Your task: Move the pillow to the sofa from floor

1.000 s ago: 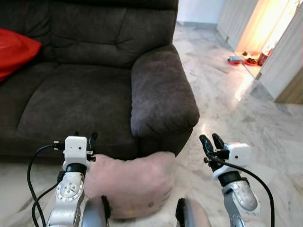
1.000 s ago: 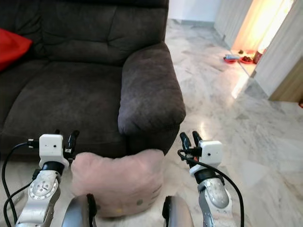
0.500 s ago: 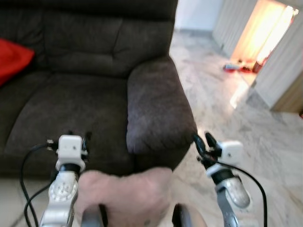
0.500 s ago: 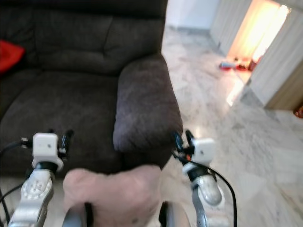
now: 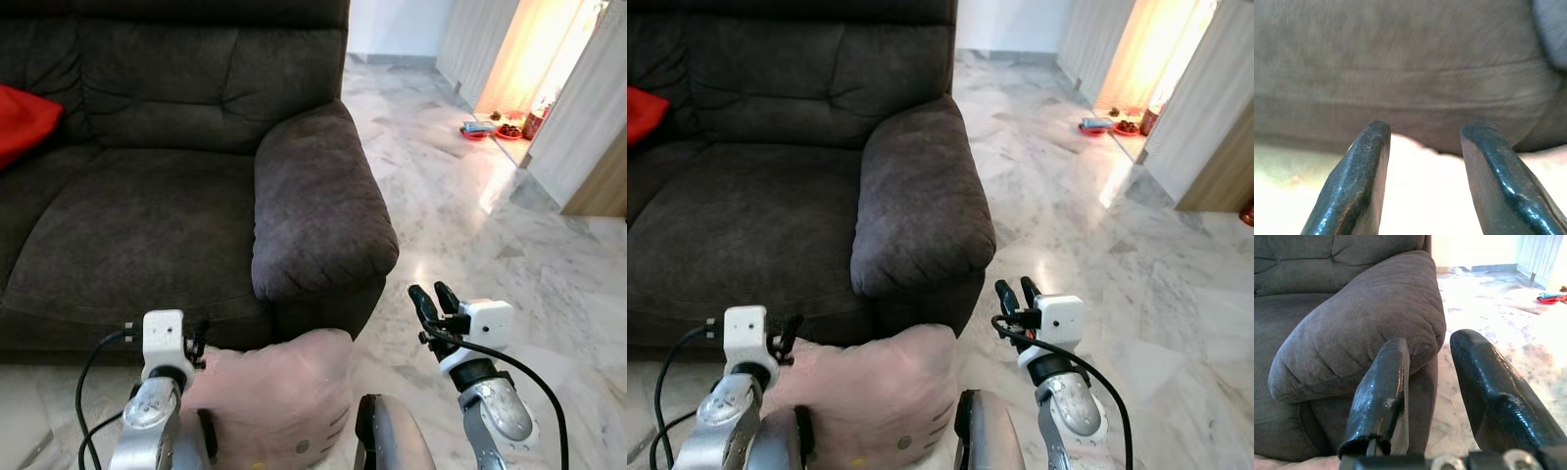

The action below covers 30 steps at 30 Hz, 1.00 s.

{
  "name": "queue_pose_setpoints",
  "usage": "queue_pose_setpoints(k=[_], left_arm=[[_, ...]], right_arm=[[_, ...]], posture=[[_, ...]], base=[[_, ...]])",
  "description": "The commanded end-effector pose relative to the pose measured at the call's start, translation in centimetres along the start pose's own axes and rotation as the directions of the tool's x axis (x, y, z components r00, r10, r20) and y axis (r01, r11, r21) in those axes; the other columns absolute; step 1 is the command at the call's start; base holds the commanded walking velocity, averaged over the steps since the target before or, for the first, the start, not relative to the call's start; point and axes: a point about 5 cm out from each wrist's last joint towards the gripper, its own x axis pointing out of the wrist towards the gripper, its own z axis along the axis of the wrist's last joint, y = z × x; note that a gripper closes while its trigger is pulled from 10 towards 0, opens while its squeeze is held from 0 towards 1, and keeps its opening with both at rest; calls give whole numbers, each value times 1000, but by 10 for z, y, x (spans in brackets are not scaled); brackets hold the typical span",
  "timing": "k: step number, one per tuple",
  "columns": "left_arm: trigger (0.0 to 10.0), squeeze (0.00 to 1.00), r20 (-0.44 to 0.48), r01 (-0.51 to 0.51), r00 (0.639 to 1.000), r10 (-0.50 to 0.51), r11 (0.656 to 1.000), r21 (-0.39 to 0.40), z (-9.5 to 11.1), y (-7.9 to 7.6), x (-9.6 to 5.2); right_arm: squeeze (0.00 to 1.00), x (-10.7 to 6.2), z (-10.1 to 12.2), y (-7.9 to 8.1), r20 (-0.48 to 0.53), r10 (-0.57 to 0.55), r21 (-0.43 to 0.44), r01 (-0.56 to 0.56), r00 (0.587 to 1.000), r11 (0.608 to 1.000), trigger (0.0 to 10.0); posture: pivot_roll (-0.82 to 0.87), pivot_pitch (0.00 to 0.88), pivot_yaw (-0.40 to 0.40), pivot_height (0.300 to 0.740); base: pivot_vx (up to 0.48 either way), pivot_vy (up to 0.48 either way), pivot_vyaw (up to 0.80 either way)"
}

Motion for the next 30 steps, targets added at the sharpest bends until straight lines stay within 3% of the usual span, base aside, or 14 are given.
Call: queue_pose_setpoints(k=[1,4,5,10,18,19,20,24,25,27,29,30], left_arm=[[10000,0,-37,-36,999,35,999,-31,-6,7,0],[10000,0,-96,-78,993,71,995,-66,-17,17,0],[10000,0,-145,-98,985,91,994,-44,-24,24,1],[10000,0,-192,-135,972,139,990,35,-28,39,6],[10000,0,-180,-101,977,116,991,92,-17,38,23],[10000,86,-174,-90,979,106,991,98,-14,34,25],[10000,1000,-169,-84,980,100,992,99,-13,32,27],[10000,1000,-130,-22,991,39,991,130,-5,11,35],[10000,1000,-115,-7,993,22,992,123,-2,2,37],[10000,1000,-107,-4,994,17,992,125,-1,-2,38],[10000,1000,-54,15,998,-7,991,135,4,-14,39],[10000,1000,-46,11,999,-5,991,133,5,-15,40]], right_arm=[[0,0,3,-2,3,-5,-3,5,1000,1000,10000],[0,0,5,-3,3,4,-17,-4,1000,1000,10000],[0,1,9,-4,12,9,-22,-8,1000,1000,10000],[0,9,34,-10,81,-8,7,7,997,1000,10000],[0,27,72,2,181,54,13,-57,982,998,10000],[0,28,73,2,181,60,22,-65,982,998,10000],[0,29,73,2,180,61,30,-67,982,997,10000],[0,39,51,-6,109,35,48,-40,993,998,10000],[0,43,32,-9,38,11,52,-13,999,999,10000],[0,44,22,-11,3,5,44,-5,1000,999,10000],[0,43,-5,-21,-94,-62,98,71,994,993,10000],[0,43,-8,-22,-105,-68,108,80,992,991,10000]], posture=[[-22,0,-91,513],[-25,0,-97,513],[-31,0,-101,513],[-38,0,-112,513],[-50,0,-143,513],[-54,0,-147,513],[-56,0,-148,513],[-68,0,-153,513],[-66,0,-155,513],[-64,0,-157,513],[-35,0,-167,513],[-35,0,-167,513]], base=[[0,0,0],[0,0,0],[0,0,0],[0,0,0],[0,0,0],[0,0,0],[0,0,0],[0,0,0],[0,0,0],[0,0,0],[0,0,0],[0,0,0]])
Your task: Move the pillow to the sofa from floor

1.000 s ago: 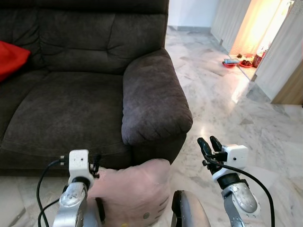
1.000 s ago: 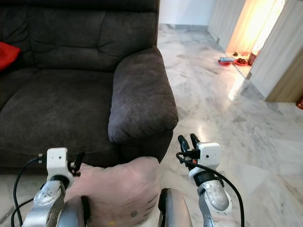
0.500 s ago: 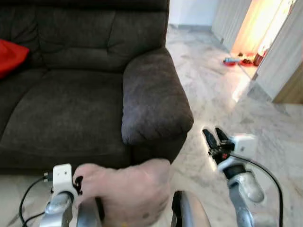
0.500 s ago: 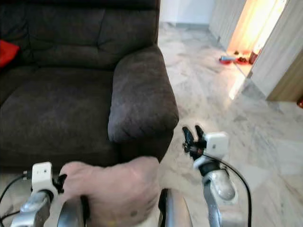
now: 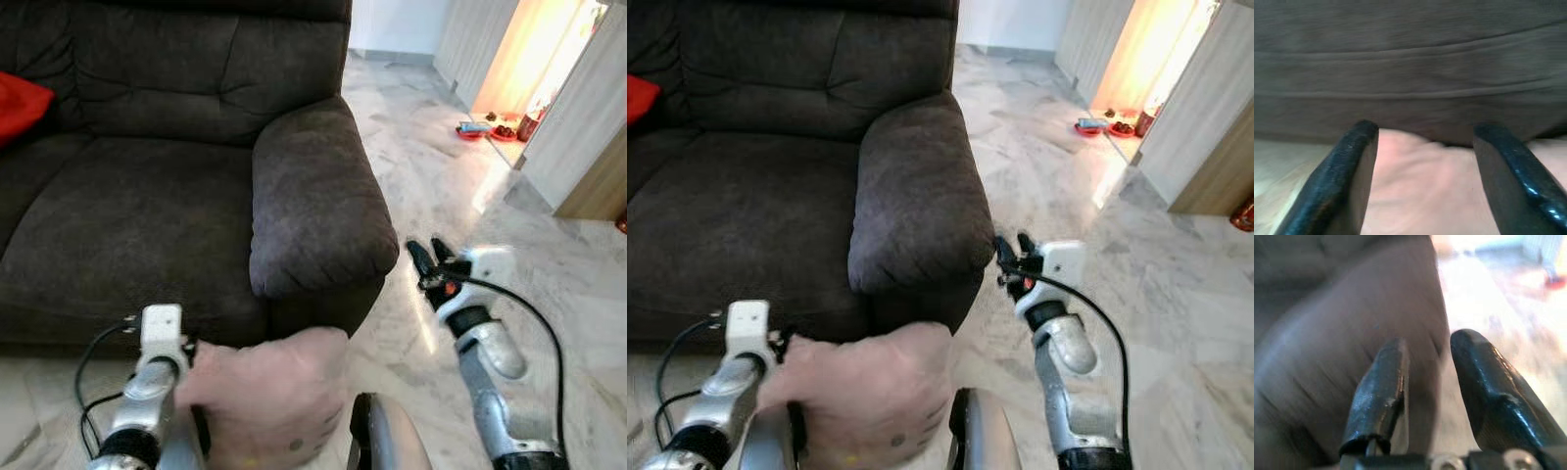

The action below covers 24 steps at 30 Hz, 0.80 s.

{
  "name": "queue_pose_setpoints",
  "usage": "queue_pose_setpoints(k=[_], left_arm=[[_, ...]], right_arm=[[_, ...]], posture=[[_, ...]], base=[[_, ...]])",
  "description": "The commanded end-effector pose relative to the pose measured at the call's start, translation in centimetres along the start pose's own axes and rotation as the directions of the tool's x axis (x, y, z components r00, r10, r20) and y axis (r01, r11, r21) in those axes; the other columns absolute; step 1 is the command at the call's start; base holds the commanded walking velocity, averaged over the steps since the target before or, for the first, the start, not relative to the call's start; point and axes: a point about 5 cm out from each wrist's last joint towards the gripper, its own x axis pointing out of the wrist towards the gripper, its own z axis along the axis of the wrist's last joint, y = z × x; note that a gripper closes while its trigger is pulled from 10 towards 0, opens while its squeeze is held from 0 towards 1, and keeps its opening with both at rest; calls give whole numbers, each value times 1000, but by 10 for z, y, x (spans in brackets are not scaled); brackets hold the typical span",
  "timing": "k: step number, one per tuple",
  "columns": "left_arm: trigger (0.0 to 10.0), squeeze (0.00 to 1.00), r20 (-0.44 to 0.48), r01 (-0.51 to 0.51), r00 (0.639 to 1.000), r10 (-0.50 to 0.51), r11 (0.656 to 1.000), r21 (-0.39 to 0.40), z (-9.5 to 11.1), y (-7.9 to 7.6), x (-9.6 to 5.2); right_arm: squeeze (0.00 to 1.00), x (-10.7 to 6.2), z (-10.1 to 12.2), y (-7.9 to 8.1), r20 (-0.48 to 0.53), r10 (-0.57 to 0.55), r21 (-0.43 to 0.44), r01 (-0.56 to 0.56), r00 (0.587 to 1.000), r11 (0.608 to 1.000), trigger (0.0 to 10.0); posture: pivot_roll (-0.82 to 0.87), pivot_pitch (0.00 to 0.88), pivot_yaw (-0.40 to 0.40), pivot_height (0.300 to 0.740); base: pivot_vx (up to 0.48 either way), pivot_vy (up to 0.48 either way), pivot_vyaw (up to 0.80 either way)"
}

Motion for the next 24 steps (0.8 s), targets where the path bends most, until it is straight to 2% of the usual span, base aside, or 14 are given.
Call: queue_pose_setpoints(k=[1,6,8,14,22,23,24], left_arm=[[10000,1000,30,-8,1000,8,1000,11,5,-3,2],[10000,1000,45,-54,998,54,999,-1,3,6,-1],[10000,1000,24,-101,995,102,994,-36,-5,17,-4],[10000,1000,-22,-138,990,137,989,-61,-21,29,-11],[10000,1000,-67,-159,986,155,985,-62,-36,29,-20],[10000,545,-67,-161,985,157,985,-59,-37,29,-20],[10000,0,-68,-162,985,158,985,-56,-38,30,-20]], right_arm=[[0,0,-5,-11,-13,-55,25,55,998,998,10000],[0,0,-10,-8,-26,-45,49,46,999,998,10000],[0,-1,-12,-8,-10,-38,40,38,999,998,10000],[0,-6,-11,-12,8,-43,32,43,999,999,10000],[0,-11,-3,-15,28,-33,17,32,999,999,10000],[0,-11,-3,-16,30,-33,15,33,999,999,10000],[0,-12,-2,-16,33,-33,13,32,999,999,10000]], posture=[[-34,0,-168,513],[-33,0,-167,513],[-41,0,-164,513],[-53,0,-168,513],[-55,1,-198,513],[-55,3,-200,513],[-57,10,-205,513]], base=[[0,0,0],[0,0,0],[0,0,0],[0,0,0],[0,0,0],[0,0,0],[0,0,0]])
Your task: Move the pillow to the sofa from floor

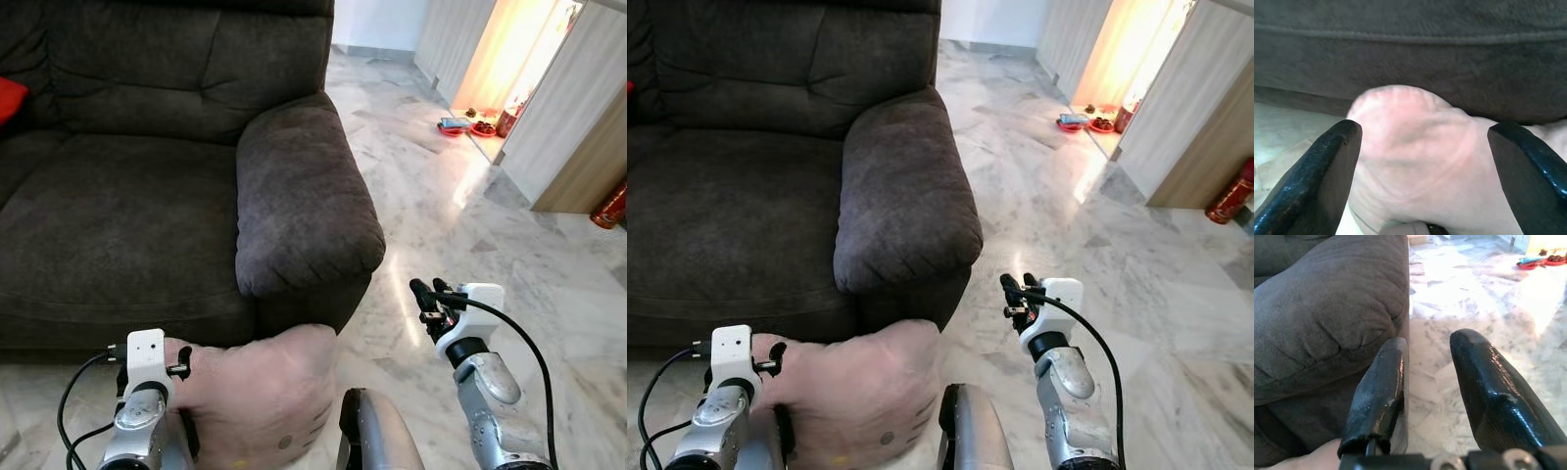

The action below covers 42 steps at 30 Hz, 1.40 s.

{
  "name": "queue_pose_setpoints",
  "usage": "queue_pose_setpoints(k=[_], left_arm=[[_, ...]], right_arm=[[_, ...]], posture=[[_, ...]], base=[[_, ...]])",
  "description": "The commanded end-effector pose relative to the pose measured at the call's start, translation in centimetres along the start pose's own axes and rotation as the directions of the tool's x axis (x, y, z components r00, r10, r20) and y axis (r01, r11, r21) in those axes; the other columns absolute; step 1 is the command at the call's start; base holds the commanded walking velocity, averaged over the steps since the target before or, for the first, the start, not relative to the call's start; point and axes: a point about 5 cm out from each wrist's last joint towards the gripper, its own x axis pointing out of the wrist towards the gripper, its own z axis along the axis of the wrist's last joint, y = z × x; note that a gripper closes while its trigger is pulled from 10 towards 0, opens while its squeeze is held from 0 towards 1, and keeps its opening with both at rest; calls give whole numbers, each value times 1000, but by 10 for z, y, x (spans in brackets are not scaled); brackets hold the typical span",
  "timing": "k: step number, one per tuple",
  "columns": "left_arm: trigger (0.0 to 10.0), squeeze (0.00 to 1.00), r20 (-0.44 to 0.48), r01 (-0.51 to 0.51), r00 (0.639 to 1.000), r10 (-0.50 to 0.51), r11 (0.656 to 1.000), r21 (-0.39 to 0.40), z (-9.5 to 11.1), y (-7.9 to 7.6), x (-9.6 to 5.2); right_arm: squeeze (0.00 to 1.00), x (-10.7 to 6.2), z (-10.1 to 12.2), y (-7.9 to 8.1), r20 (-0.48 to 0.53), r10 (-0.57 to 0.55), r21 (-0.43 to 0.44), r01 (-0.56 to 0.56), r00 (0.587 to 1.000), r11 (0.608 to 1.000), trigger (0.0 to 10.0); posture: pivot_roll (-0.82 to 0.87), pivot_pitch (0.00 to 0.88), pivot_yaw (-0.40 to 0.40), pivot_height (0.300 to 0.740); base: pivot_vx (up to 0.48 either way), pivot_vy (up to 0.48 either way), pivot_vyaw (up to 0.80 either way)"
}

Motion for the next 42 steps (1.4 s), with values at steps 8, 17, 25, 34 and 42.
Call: queue_pose_setpoints(k=[8,17,25,34,42], left_arm=[[10000,0,3,-13,1000,13,999,46,4,-5,3],[10000,0,5,-83,997,83,993,78,16,3,10],[10000,0,-15,-115,993,117,986,122,30,7,19],[10000,0,-38,-80,996,83,995,62,38,-4,24],[10000,0,-51,-133,989,142,980,145,37,3,24]], right_arm=[[0,-2,13,-8,21,-8,-19,9,1000,1000,10000],[0,-10,8,1,1,12,1,-12,1000,1000,10000],[0,-19,10,2,3,5,8,-5,1000,1000,10000],[0,-33,15,6,-9,9,10,-8,1000,1000,10000],[0,-40,14,8,-30,6,19,-5,1000,1000,10000]], posture=[[-60,57,-219,513],[-43,104,-225,513],[-52,139,-219,513],[-72,189,-231,513],[-74,226,-234,513]], base=[[0,0,0],[0,0,0],[0,0,0],[0,0,0],[0,0,0]])
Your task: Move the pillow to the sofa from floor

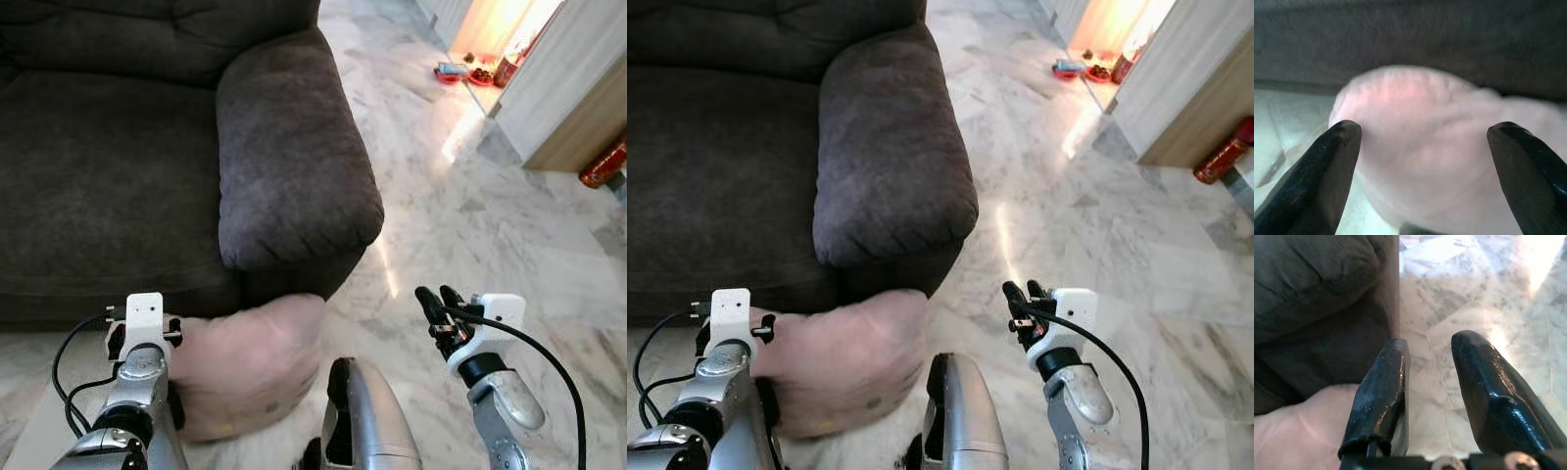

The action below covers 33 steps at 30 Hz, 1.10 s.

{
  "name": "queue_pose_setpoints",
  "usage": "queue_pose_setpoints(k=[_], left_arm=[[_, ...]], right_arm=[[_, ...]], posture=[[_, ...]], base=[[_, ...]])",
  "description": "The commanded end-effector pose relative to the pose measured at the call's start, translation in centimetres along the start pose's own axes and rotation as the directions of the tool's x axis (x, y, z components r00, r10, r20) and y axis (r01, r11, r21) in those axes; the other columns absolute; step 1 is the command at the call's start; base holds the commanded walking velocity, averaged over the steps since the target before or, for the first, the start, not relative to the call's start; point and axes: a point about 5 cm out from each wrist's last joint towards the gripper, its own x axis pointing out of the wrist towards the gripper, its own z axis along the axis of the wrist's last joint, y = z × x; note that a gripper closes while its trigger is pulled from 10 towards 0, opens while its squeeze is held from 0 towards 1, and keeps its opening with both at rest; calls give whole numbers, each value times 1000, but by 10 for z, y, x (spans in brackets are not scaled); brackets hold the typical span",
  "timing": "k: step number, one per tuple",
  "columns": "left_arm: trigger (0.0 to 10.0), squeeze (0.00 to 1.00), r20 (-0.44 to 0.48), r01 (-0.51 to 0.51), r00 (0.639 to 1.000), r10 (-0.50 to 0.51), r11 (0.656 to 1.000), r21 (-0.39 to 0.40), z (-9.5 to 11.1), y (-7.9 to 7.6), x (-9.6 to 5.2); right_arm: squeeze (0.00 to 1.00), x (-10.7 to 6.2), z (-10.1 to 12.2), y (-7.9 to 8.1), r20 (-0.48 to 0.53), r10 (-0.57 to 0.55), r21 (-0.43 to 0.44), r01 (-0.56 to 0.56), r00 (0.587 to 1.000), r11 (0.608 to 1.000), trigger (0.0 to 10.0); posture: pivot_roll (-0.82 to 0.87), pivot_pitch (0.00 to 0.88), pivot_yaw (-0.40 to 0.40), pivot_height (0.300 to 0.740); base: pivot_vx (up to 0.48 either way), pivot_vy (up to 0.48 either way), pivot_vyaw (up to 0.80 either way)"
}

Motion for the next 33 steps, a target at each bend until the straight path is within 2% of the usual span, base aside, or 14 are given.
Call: queue_pose_setpoints(k=[1,5,10,15,17,18,20,24,31,33], left_arm=[[10000,0,-41,-21,999,23,999,44,-8,1,-1],[10000,0,-77,-103,991,108,992,67,-14,13,-1],[10000,0,-64,-151,985,157,984,91,-15,19,-1],[10000,0,-16,-101,995,102,995,19,-10,18,-1],[10000,0,-38,-58,998,56,998,-37,-13,15,-1],[10000,0,-38,-58,998,56,998,-37,-13,15,-1],[10000,0,-64,-41,997,35,994,-100,-18,17,-1],[10000,0,-74,-30,997,21,992,-123,-22,19,-2],[10000,0,-61,-33,998,27,995,-97,-28,33,-3],[10000,0,-36,6,999,-12,989,-145,-27,35,-3]], right_arm=[[0,-6,2,-3,-5,-15,0,15,1000,1000,10000],[0,-10,0,-2,-23,-20,7,20,1000,1000,10000],[0,-12,1,-1,-27,-20,8,20,999,1000,10000],[0,-14,2,-1,-29,-22,8,22,999,1000,10000],[0,-14,3,-1,-28,-23,8,23,999,1000,10000],[0,-14,3,-1,-28,-23,8,23,999,1000,10000],[0,-16,3,0,-30,-22,4,22,999,1000,10000],[0,-20,3,1,-38,-18,-3,18,999,1000,10000],[0,-23,3,3,-42,-14,-2,14,999,1000,10000],[0,-24,4,5,-43,-8,-6,8,999,1000,10000]], posture=[[-73,232,-234,513],[-72,250,-233,513],[-74,260,-234,513],[-85,263,-237,513],[-90,263,-238,513],[-90,263,-238,513],[-94,262,-241,513],[-95,261,-243,513],[-103,255,-251,513],[-108,255,-253,513]], base=[[0,0,0],[0,0,0],[0,0,0],[0,0,0],[0,0,0],[0,0,0],[0,0,0],[0,0,0],[0,0,0],[0,0,0]])
